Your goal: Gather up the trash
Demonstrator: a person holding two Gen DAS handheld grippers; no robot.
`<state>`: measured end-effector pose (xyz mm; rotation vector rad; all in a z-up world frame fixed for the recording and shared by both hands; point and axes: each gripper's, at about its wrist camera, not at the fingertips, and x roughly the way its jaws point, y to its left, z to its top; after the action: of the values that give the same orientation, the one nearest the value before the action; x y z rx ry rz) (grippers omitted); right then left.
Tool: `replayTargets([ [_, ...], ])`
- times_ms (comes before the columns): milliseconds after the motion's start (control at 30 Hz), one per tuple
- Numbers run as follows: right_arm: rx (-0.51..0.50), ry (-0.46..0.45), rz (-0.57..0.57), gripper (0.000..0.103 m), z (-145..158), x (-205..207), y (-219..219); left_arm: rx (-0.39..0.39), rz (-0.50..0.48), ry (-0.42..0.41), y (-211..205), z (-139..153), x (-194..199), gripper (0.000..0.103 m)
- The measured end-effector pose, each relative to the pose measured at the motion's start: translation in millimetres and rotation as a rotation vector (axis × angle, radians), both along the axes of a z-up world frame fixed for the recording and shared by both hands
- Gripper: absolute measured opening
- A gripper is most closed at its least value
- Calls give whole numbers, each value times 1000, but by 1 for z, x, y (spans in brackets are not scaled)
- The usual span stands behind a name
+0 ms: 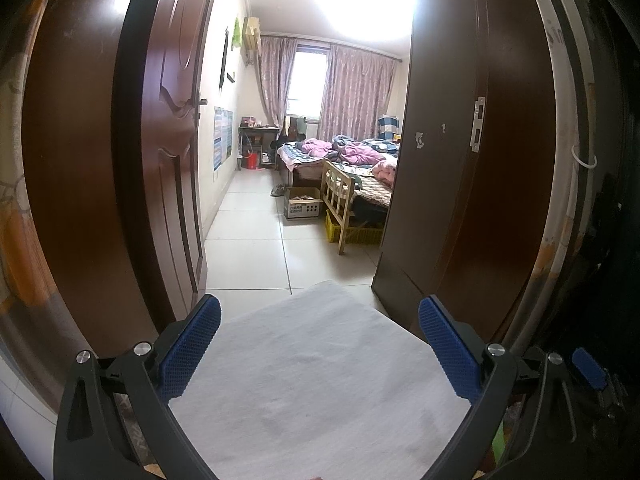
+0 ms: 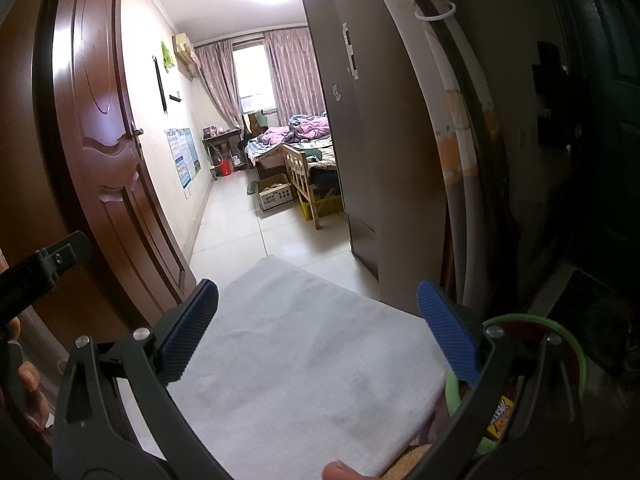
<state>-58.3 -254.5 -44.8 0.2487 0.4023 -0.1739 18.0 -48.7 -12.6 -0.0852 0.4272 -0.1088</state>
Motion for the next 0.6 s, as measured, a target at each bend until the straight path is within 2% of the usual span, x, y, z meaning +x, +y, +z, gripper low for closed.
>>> replayTargets([
  [600, 1, 23, 12, 98, -10, 0, -15, 2, 1, 5, 5, 0, 1, 95],
])
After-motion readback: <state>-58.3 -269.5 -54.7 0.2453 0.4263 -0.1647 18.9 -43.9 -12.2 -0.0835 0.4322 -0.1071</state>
